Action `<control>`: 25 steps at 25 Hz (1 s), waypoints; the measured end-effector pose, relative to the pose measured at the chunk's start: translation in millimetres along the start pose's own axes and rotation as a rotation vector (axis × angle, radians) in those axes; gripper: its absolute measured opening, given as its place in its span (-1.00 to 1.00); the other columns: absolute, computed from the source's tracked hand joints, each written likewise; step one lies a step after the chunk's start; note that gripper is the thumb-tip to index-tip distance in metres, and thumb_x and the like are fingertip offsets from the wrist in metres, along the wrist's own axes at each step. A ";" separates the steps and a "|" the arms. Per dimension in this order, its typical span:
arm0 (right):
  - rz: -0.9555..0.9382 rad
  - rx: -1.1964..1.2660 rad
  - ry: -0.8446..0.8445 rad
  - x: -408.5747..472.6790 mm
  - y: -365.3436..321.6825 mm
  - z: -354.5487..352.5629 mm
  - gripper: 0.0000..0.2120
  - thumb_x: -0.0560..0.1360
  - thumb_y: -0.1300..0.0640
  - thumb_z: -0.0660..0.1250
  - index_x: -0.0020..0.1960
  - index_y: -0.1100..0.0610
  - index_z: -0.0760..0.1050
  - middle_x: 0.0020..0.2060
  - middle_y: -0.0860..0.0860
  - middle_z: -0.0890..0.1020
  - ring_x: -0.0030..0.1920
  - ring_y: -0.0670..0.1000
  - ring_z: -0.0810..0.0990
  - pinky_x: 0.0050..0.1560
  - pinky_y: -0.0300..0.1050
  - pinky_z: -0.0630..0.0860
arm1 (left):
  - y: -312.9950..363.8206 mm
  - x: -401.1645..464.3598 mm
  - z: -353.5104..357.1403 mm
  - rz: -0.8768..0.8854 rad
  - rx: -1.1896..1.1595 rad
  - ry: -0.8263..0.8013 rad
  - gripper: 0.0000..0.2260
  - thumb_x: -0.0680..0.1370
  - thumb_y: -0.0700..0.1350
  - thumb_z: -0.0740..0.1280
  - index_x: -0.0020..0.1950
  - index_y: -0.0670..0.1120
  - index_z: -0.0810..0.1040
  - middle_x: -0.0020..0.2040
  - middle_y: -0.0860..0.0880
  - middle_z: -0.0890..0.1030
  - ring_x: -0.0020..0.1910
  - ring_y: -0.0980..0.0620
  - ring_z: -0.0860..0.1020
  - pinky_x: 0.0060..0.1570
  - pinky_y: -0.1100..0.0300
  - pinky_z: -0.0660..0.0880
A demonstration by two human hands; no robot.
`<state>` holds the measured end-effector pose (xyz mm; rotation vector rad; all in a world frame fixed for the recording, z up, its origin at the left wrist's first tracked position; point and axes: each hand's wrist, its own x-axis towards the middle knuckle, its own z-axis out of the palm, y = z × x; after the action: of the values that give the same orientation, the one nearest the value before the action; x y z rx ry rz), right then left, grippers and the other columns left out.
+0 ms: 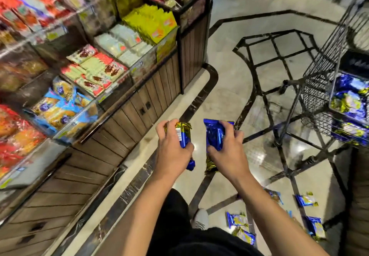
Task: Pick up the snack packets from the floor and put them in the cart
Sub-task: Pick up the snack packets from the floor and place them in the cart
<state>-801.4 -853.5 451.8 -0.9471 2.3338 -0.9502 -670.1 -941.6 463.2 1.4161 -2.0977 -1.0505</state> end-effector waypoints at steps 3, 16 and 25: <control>0.027 0.014 0.055 68.3 -8.4 -9.5 -0.28 0.41 0.11 0.44 0.43 -0.16 0.15 0.18 0.02 0.30 -0.09 0.00 0.51 0.00 -0.06 0.57 | 20.4 75.7 10.2 0.005 0.002 -0.047 -0.39 0.44 -0.16 0.47 0.39 0.10 0.27 0.36 0.11 0.15 0.11 0.06 0.48 0.11 0.08 0.55; 0.311 0.086 0.301 315.7 -37.5 -47.3 -0.26 0.41 0.16 0.44 0.45 -0.17 0.15 0.16 -0.04 0.23 0.00 0.10 0.57 0.05 0.02 0.57 | 129.4 379.9 79.1 0.319 0.058 -0.414 -0.41 0.45 -0.06 0.45 0.39 0.17 0.27 0.36 0.14 0.21 0.07 0.08 0.51 0.04 0.13 0.49; 0.398 0.157 0.465 446.9 22.8 -114.0 -0.28 0.40 0.11 0.42 0.45 -0.19 0.16 0.19 -0.02 0.27 -0.06 -0.04 0.55 -0.04 -0.22 0.48 | 223.3 497.8 189.9 0.416 0.070 -0.609 -0.40 0.47 -0.17 0.46 0.43 0.09 0.29 0.38 0.12 0.18 -0.12 0.31 0.43 0.01 0.35 0.37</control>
<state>-1178.3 -1120.3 447.8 -0.1907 2.6262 -1.2534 -1138.3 -1279.9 472.4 0.6653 -2.7100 -1.3464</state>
